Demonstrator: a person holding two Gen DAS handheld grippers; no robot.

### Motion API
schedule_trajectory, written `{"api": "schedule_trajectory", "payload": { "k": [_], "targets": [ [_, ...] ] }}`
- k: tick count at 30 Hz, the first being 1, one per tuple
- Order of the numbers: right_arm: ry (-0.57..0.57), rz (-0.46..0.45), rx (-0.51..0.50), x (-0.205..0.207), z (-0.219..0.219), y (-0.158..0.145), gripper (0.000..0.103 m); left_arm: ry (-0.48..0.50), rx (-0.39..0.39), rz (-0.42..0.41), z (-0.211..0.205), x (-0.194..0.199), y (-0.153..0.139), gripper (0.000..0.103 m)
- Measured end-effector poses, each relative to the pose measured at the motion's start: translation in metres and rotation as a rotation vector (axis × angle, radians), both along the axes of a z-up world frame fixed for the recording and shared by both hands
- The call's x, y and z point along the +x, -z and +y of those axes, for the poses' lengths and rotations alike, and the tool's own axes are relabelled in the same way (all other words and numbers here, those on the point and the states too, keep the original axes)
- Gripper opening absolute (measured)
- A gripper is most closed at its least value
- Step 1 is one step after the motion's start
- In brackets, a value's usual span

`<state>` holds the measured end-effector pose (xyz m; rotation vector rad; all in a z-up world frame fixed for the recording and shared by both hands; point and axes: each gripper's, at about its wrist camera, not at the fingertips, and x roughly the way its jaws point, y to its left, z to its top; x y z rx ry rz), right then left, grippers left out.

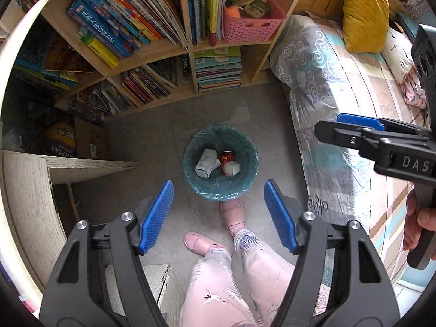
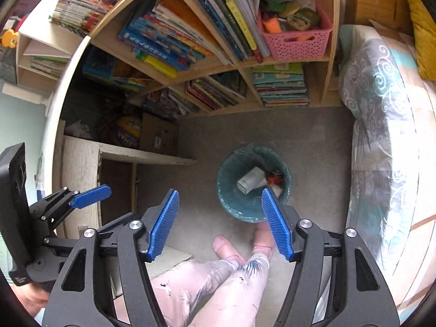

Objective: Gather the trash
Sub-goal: 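Swing both open tools back toward the desk, then grasp the white-and-gold box with the left tool while the right tool grasps the dark blue box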

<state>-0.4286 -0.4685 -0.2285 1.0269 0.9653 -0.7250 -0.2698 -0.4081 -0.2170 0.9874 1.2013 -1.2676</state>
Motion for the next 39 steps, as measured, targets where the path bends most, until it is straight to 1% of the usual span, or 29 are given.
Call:
{"api": "schedule_trajectory", "payload": {
  "k": [5,9,13,15,18,22,23,24,28,30,33,36,38,39],
  "targets": [
    [-0.022,-0.005,-0.014,0.003,-0.005,-0.008,0.066,-0.039,-0.019,0.001,0.002,0.007,-0.01,0.067],
    [-0.063,-0.031,-0.034,0.014,-0.005,-0.022,0.068,-0.086,-0.053,-0.006,0.008,0.018,-0.027,0.067],
    [-0.15,-0.058,-0.069,0.041,-0.004,-0.042,0.07,-0.166,-0.106,-0.025,0.021,0.039,-0.052,0.067],
    [-0.202,-0.06,-0.087,0.059,-0.003,-0.051,0.07,-0.213,-0.137,-0.036,0.03,0.052,-0.065,0.071],
    [-0.29,-0.089,-0.116,0.094,0.002,-0.069,0.07,-0.291,-0.189,-0.069,0.05,0.074,-0.09,0.072],
    [-0.418,-0.128,-0.155,0.144,0.017,-0.093,0.071,-0.413,-0.243,-0.122,0.086,0.108,-0.122,0.074],
    [-0.457,-0.136,-0.167,0.16,0.023,-0.099,0.076,-0.442,-0.255,-0.132,0.095,0.116,-0.128,0.075],
    [-0.493,-0.148,-0.18,0.175,0.03,-0.105,0.079,-0.477,-0.27,-0.143,0.106,0.126,-0.134,0.079],
    [-0.608,-0.192,-0.19,0.229,0.058,-0.122,0.079,-0.606,-0.293,-0.198,0.154,0.158,-0.152,0.08],
    [-0.68,-0.213,-0.199,0.259,0.078,-0.13,0.08,-0.669,-0.301,-0.224,0.18,0.173,-0.159,0.08],
    [-0.779,-0.232,-0.215,0.299,0.109,-0.141,0.083,-0.767,-0.308,-0.266,0.223,0.194,-0.166,0.085],
    [-0.868,-0.241,-0.229,0.334,0.139,-0.149,0.087,-0.861,-0.302,-0.301,0.259,0.212,-0.169,0.086],
    [-0.917,-0.236,-0.229,0.355,0.159,-0.152,0.088,-0.918,-0.294,-0.307,0.284,0.225,-0.168,0.087],
    [-0.943,-0.237,-0.226,0.364,0.17,-0.154,0.088,-0.951,-0.291,-0.31,0.299,0.231,-0.168,0.089]
  ]
}}
